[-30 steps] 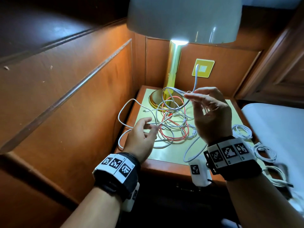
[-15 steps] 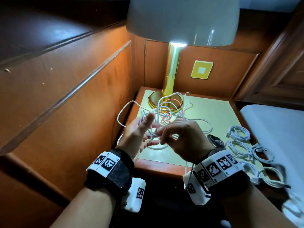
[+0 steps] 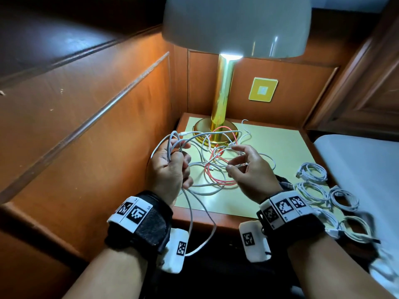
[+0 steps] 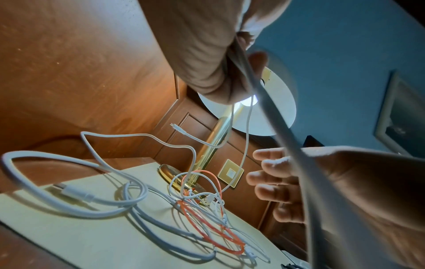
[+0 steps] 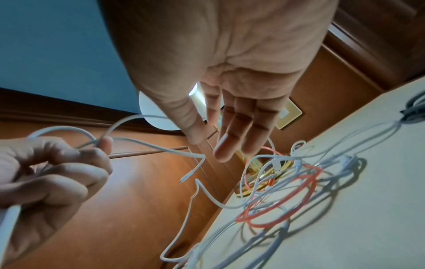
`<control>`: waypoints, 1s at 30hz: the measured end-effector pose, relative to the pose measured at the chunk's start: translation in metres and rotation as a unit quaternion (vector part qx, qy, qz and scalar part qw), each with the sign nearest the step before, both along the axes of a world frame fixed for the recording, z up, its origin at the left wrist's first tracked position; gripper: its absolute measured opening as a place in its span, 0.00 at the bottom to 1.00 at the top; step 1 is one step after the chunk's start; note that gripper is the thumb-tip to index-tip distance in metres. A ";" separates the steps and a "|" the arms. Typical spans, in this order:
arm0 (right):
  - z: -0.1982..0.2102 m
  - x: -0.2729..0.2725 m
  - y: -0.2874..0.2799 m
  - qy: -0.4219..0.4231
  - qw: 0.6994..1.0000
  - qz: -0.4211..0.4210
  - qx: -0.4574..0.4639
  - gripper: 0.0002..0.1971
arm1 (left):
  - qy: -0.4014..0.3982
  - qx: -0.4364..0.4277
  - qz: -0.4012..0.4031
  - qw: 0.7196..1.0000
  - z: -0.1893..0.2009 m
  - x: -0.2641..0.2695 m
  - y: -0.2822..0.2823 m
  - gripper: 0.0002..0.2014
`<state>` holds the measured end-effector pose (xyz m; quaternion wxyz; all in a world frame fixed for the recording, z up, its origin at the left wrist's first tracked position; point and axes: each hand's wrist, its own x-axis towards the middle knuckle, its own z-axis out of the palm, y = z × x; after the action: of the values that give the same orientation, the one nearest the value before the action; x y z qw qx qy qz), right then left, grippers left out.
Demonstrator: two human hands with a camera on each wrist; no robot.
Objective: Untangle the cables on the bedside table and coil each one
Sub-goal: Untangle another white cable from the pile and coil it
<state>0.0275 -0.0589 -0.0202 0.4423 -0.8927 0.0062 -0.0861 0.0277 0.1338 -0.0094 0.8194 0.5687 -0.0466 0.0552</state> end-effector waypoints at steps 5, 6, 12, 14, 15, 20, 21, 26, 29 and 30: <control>0.005 0.009 0.010 0.030 0.961 -0.018 0.275 0.40 | -0.013 0.016 -0.052 0.998 0.000 -0.005 0.004 0.11; 0.007 0.014 0.009 0.034 0.942 -0.025 0.333 0.40 | -0.012 0.016 -0.065 0.998 0.001 -0.006 0.004 0.12; 0.013 0.033 -0.009 0.021 0.898 -0.039 0.437 0.24 | 0.019 0.033 -0.119 0.992 -0.001 -0.008 0.003 0.17; 0.010 0.035 -0.015 -0.020 0.927 -0.047 0.372 0.27 | 0.022 0.039 -0.119 0.992 -0.003 -0.007 0.001 0.17; 0.009 0.035 -0.018 -0.045 0.944 -0.052 0.321 0.28 | 0.023 0.040 -0.117 0.992 -0.004 -0.008 0.000 0.17; 0.006 0.035 -0.024 -0.095 0.993 -0.048 0.057 0.29 | 0.016 0.071 -0.111 0.991 -0.006 -0.010 -0.004 0.15; 0.002 0.037 -0.025 -0.086 0.995 -0.049 0.032 0.30 | 0.018 0.080 -0.115 0.990 -0.006 -0.011 -0.005 0.15; -0.022 0.042 -0.024 0.030 0.998 -0.039 -0.047 0.29 | 0.014 0.141 -0.130 0.981 -0.008 -0.015 -0.009 0.12; -0.018 0.044 -0.020 -0.026 0.994 -0.047 -0.097 0.29 | 0.016 0.156 -0.132 0.979 -0.010 -0.015 -0.009 0.12; -0.015 0.045 -0.019 -0.045 0.992 -0.057 -0.107 0.30 | 0.015 0.159 -0.130 0.978 -0.010 -0.014 -0.008 0.13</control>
<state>0.0724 -0.0780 -0.0356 0.3385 -0.9283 0.0279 -0.1515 0.0132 0.1253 -0.0196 0.7192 0.6817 -0.1157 -0.0689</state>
